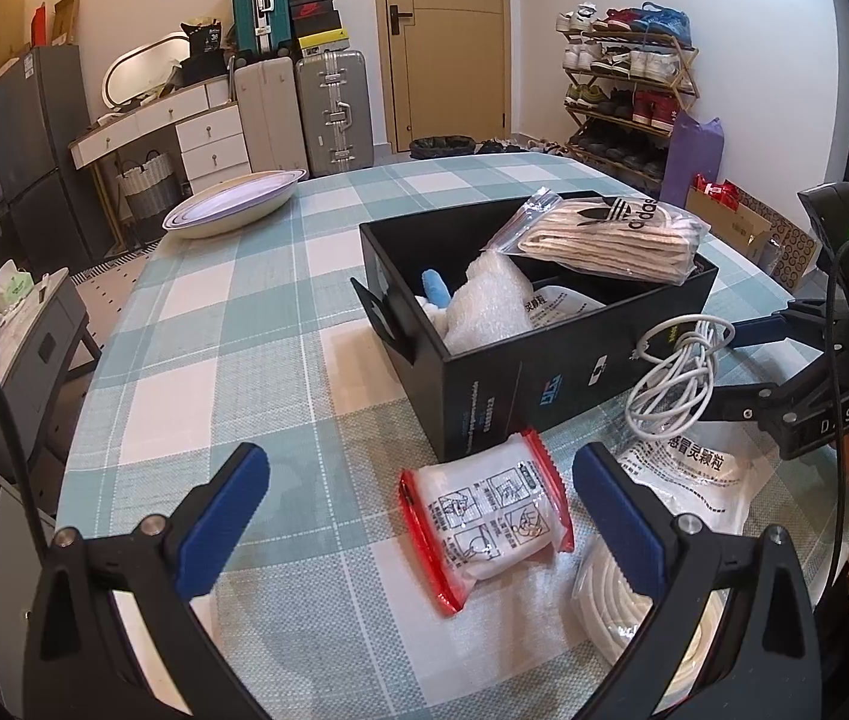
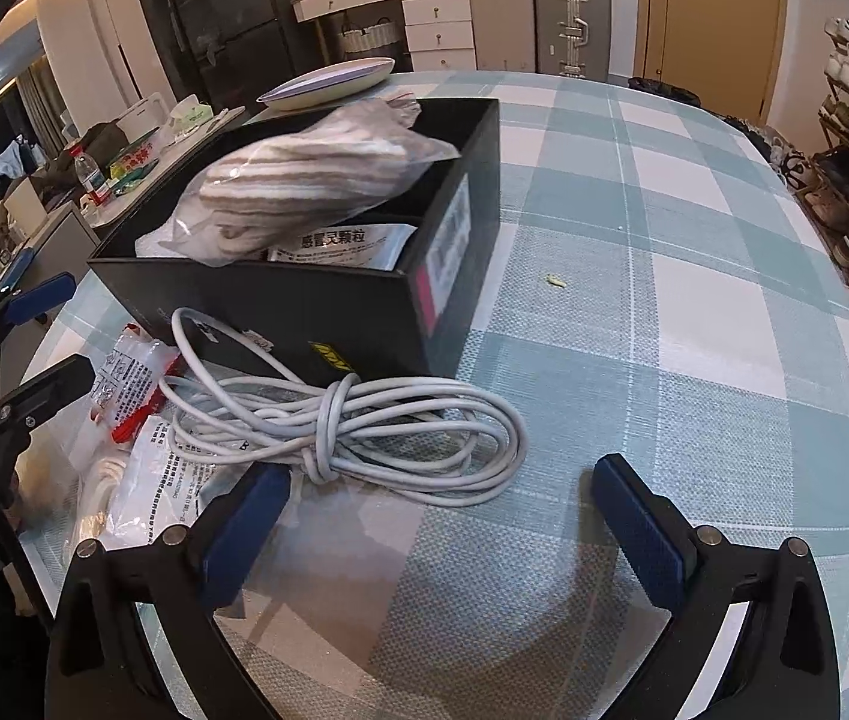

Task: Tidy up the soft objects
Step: 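Move the left gripper to the red-edged packet while the right approaches the white cable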

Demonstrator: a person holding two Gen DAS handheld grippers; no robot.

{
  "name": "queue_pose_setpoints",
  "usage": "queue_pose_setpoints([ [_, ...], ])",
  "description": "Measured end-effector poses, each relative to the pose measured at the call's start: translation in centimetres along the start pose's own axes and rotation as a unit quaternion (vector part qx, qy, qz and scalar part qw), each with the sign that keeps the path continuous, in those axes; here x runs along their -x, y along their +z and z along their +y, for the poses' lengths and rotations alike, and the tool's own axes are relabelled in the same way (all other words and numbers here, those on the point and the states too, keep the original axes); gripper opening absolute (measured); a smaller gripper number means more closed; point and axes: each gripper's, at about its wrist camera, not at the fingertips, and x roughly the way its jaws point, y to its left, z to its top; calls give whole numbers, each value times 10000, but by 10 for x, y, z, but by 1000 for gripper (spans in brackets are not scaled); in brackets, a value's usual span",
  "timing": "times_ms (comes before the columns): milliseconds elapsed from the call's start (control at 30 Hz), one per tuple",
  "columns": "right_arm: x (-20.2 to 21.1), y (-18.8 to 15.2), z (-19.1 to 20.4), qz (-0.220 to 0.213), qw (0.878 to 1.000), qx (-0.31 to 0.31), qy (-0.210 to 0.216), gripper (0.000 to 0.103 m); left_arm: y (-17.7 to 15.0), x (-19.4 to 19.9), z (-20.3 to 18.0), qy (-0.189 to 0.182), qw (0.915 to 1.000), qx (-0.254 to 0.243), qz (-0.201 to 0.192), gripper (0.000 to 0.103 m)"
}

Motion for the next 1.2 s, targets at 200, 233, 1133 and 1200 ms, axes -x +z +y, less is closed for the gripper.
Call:
queue_pose_setpoints([
  [200, -1, 2, 3, -59, 9999, 43, 74, 102, -1, -2, -1, -36, 10000, -35, 61, 102],
  [233, -2, 2, 4, -60, 9999, 65, 80, 102, -1, -2, -1, -33, 10000, -41, 70, 102],
  [1133, 13, -3, -4, -287, 9987, 216, 365, 77, -6, -13, -4, -202, 9989, -1, 422, 102],
  [1200, 14, -4, -5, -306, 9985, 220, 392, 77, -6, -15, -4, -224, 9987, 54, 465, 102],
])
